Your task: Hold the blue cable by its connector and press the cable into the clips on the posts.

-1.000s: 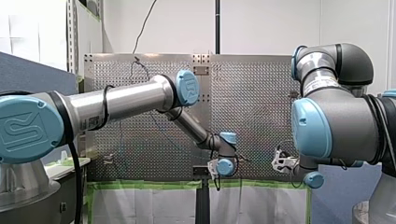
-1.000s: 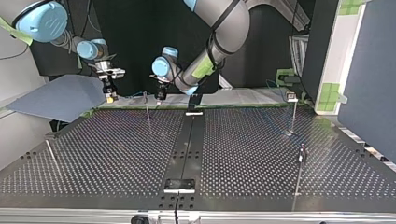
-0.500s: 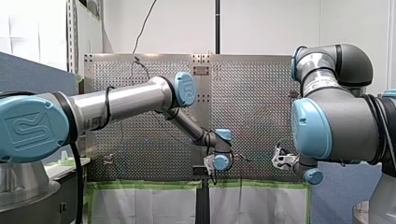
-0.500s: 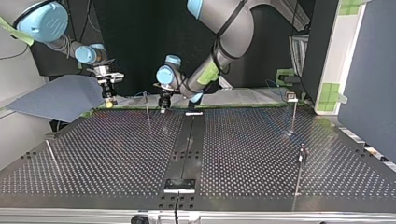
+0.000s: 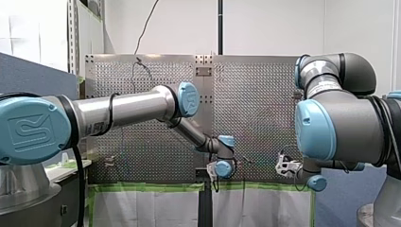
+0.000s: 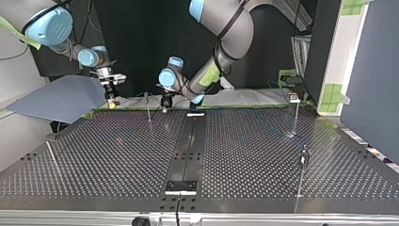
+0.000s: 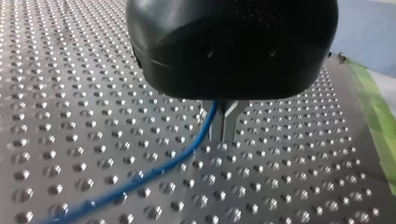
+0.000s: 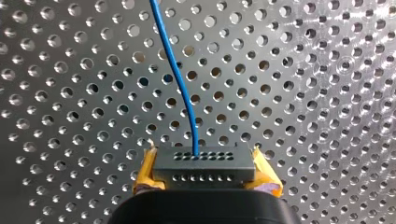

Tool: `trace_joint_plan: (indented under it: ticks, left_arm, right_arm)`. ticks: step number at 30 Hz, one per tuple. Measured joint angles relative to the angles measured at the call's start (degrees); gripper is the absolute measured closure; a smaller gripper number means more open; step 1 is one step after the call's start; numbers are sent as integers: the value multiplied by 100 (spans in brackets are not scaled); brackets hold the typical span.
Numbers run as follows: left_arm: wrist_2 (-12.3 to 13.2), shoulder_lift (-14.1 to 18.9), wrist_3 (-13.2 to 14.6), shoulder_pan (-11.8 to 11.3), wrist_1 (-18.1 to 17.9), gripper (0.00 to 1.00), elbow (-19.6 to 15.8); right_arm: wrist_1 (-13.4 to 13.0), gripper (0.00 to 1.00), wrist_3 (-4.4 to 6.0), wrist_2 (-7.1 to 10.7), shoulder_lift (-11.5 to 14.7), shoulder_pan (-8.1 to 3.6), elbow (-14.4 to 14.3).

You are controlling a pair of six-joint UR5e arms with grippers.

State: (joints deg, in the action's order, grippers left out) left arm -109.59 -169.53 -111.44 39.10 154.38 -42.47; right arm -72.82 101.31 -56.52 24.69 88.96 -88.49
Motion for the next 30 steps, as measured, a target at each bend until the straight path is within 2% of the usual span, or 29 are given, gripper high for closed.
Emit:
trace_joint_plan:
  ticks: [13,22,30]
  left_arm:
    - [6,-4,0,-183,51,100,106]
    - [3,-4,0,-245,54,100,138]
    - [1,-4,0,-223,64,100,152]
  right_arm:
    - [192,100,95,-9,-17,-6,390]
    - [224,100,274,6,-27,-39,714]
    - [263,100,348,48,-31,-92,886]
